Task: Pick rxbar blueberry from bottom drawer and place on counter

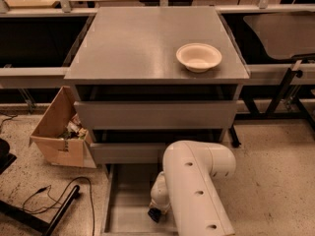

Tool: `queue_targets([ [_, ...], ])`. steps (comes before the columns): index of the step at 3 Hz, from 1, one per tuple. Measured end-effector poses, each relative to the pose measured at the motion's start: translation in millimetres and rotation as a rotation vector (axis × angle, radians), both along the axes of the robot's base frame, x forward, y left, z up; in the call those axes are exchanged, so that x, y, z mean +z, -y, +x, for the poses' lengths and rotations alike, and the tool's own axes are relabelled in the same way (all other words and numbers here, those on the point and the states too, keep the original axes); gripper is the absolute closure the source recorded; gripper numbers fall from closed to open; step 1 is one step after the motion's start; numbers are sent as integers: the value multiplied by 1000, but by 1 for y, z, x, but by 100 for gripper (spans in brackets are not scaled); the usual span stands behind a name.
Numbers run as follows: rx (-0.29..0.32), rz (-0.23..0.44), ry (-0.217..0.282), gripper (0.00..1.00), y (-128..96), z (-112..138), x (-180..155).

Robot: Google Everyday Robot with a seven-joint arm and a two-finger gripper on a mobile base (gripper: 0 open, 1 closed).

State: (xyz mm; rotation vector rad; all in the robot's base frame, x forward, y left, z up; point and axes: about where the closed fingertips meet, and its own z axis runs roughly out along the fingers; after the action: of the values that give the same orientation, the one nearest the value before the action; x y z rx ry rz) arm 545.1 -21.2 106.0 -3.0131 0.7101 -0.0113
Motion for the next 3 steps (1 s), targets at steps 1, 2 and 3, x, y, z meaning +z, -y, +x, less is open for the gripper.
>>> queue_targets([
  [1,7,-13,1,100,-4,-1,14],
  [2,36,-11,0,100,-5,-1,56],
  [3,68,-28,8,100,-2,5,123],
])
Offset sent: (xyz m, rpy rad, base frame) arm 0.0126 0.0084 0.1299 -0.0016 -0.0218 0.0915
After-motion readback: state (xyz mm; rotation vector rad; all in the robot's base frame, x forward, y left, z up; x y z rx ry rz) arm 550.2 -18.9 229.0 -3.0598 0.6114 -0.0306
